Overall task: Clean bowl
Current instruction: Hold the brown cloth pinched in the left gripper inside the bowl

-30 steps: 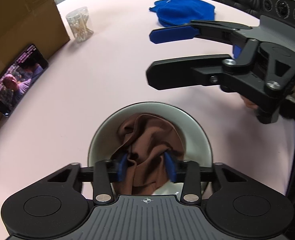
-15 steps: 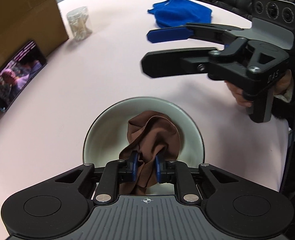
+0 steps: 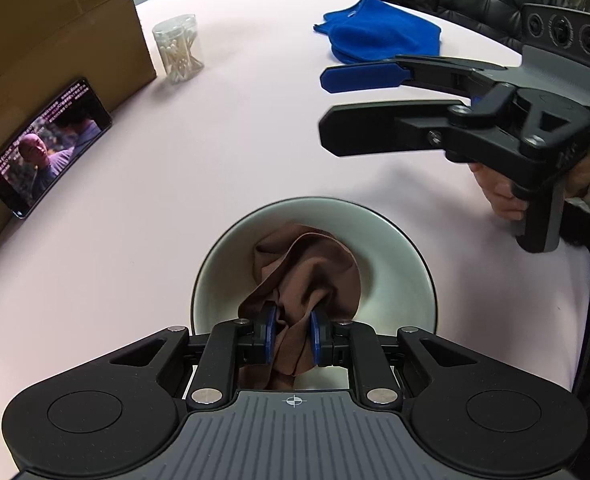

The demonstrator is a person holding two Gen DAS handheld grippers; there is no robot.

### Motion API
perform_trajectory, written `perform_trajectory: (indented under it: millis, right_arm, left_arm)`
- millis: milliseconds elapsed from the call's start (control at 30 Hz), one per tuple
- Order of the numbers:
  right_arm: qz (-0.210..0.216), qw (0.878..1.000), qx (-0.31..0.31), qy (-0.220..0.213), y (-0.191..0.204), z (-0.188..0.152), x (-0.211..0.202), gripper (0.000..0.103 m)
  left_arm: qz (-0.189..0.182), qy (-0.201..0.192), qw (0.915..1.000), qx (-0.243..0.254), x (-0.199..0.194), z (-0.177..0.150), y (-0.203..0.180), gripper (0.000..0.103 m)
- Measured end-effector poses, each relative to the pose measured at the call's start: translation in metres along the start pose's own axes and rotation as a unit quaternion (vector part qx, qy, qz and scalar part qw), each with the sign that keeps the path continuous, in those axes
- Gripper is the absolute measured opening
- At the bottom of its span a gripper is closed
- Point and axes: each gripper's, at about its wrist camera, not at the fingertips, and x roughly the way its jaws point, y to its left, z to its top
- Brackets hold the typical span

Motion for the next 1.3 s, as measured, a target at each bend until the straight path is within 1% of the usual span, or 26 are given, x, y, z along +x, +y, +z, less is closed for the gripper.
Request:
perform_trajectory:
  millis: [133,300,400,533,633,733,833,1033,1300]
  right_arm:
    - [0.0,1.0,0.0,0.002,0.0001,0.0003,0.0007,0.1]
    - [0.0,1.0,0.0,0.004,0.0004,0.0004,0.0018,0.1]
    - [0.001,1.0,-0.001,0.005,0.0007,0.0005,0.0021,0.1]
    - [0.001,1.0,-0.001,0.005,0.0013,0.0004,0.0024,0.1]
    - [0.002,1.0,-0.001,0.006,0.0011,0.0003,0.0021,0.1]
    - [0.001,1.0,-0.001,0.007,0.0013,0.0004,0.0026,0.1]
    - [0.002,1.0,-0.001,0.007,0.0013,0.0001,0.0025,0.1]
    - [0.002,1.0,-0.002,0.008,0.0017,-0.0006,0.0024,0.1]
    - [0.003,1.0,-0.003,0.011,0.0023,-0.0007,0.0033,0.1]
  left_arm:
    - [-0.013,-0.011,0.9998,0.003,0.0016,0.0009,-0.0029,0.016]
    - [-0.014,-0.02,0.9997,0.007,0.0058,0.006,-0.0024,0.017]
    - [-0.005,-0.021,0.9998,-0.002,0.008,0.0078,0.0015,0.019]
    - [0.019,-0.019,0.9996,-0.011,0.0074,0.0069,0.0058,0.019]
    - [0.033,-0.012,0.9994,-0.007,0.0047,0.0045,0.0055,0.019]
    - [0.038,-0.004,0.9993,0.0,0.0019,0.0022,0.0031,0.019]
    - [0.027,-0.003,0.9996,0.0,0.0005,0.0017,0.0011,0.018]
    - [0.007,-0.016,0.9998,0.002,0.0031,0.0051,-0.0018,0.019]
    - [0.013,-0.024,0.9996,0.0,0.0062,0.008,-0.0006,0.019]
